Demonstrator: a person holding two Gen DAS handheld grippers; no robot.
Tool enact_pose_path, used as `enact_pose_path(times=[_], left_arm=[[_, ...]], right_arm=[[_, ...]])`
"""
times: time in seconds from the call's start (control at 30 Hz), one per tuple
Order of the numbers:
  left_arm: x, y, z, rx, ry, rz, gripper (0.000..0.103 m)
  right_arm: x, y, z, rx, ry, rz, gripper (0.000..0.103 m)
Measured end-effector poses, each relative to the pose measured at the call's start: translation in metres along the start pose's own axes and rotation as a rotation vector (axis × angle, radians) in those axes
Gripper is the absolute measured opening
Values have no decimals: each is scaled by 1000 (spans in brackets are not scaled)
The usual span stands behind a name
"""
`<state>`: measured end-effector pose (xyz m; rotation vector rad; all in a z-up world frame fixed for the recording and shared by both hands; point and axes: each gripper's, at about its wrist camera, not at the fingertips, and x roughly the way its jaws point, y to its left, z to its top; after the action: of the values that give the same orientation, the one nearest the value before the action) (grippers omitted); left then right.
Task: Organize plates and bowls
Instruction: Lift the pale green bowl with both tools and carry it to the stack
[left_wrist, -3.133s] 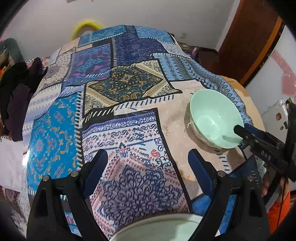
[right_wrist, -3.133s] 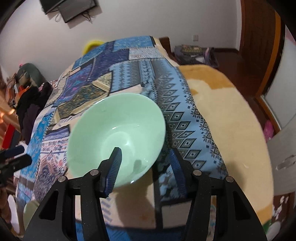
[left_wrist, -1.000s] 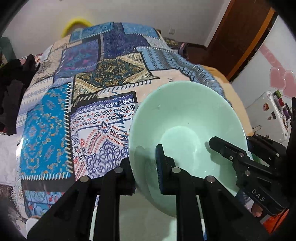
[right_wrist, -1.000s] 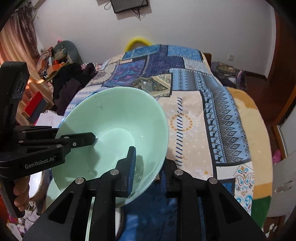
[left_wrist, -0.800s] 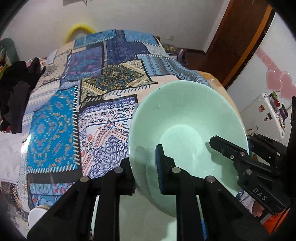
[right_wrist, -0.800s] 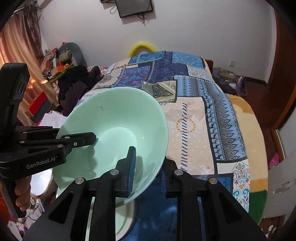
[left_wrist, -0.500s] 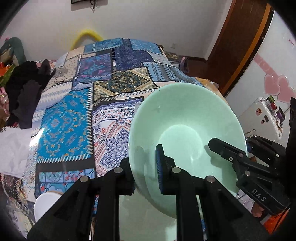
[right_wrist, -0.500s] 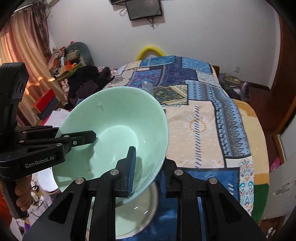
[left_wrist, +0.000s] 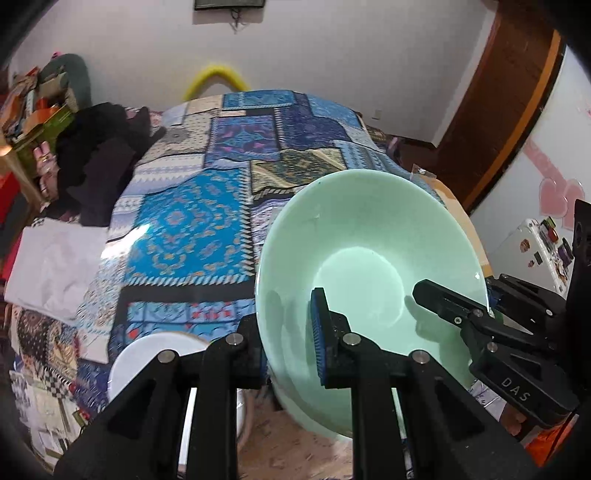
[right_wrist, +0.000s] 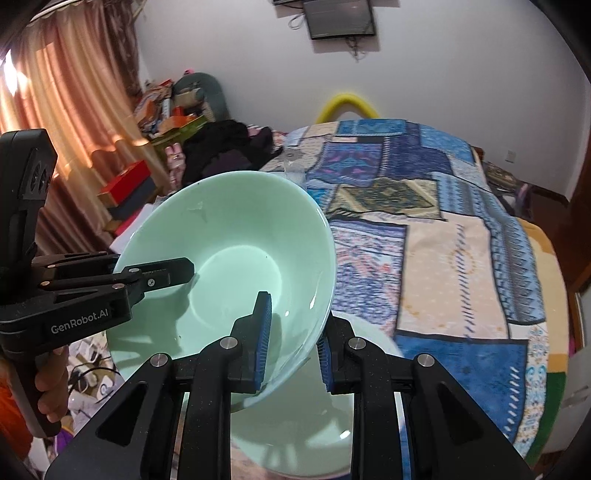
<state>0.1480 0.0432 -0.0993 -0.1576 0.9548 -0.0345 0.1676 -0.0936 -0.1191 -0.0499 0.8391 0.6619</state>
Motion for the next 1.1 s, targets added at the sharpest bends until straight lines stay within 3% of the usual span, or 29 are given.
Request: enact_pose_path(times=[0.53,1.1], left_arm=[[-34,87,-42,-120,-24,82,17],[-12,138,-75,-200,45,111,17]], right_arm=[[40,68,-6,-59,55,101,21],[84,97,-27,-56,171,141,21]])
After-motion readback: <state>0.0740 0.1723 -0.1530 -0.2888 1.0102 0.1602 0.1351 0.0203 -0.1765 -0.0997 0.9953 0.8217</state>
